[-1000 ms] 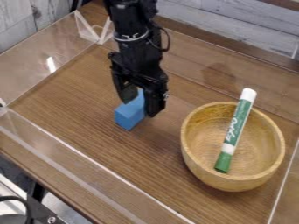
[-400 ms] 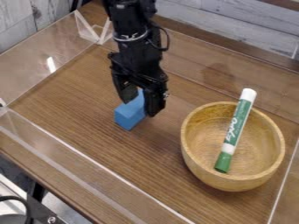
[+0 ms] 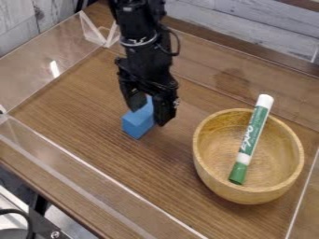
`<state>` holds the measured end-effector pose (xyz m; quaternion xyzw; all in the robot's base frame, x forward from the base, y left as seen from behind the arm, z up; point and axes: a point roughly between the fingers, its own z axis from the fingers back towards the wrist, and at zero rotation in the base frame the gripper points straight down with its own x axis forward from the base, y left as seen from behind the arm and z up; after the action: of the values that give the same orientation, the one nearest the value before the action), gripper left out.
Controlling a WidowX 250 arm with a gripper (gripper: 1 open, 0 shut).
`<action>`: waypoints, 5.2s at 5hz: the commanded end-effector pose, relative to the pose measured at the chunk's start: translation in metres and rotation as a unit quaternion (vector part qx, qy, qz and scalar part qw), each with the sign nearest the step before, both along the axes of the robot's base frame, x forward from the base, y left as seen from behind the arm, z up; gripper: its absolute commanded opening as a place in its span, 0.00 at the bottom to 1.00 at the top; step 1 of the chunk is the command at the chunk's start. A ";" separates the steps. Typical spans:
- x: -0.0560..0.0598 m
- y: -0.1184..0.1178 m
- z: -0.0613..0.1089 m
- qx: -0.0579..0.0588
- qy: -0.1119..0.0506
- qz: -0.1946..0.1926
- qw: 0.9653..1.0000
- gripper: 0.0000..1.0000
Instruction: Put the blue block in the brown bowl
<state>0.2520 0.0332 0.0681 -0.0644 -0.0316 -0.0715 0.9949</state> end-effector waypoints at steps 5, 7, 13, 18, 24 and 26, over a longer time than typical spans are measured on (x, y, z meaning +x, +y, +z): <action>0.007 0.013 0.008 0.003 -0.028 -0.002 1.000 0.00; 0.010 0.019 0.018 0.004 -0.031 0.002 1.000 0.00; 0.014 0.025 0.024 0.001 -0.039 -0.007 0.999 0.00; 0.016 0.026 0.026 -0.001 -0.046 -0.016 0.999 0.00; 0.020 0.022 0.015 0.009 -0.031 -0.006 0.999 1.00; 0.023 0.020 0.014 0.013 -0.027 -0.001 1.000 0.00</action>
<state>0.2648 0.0511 0.0708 -0.0596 -0.0339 -0.0693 0.9952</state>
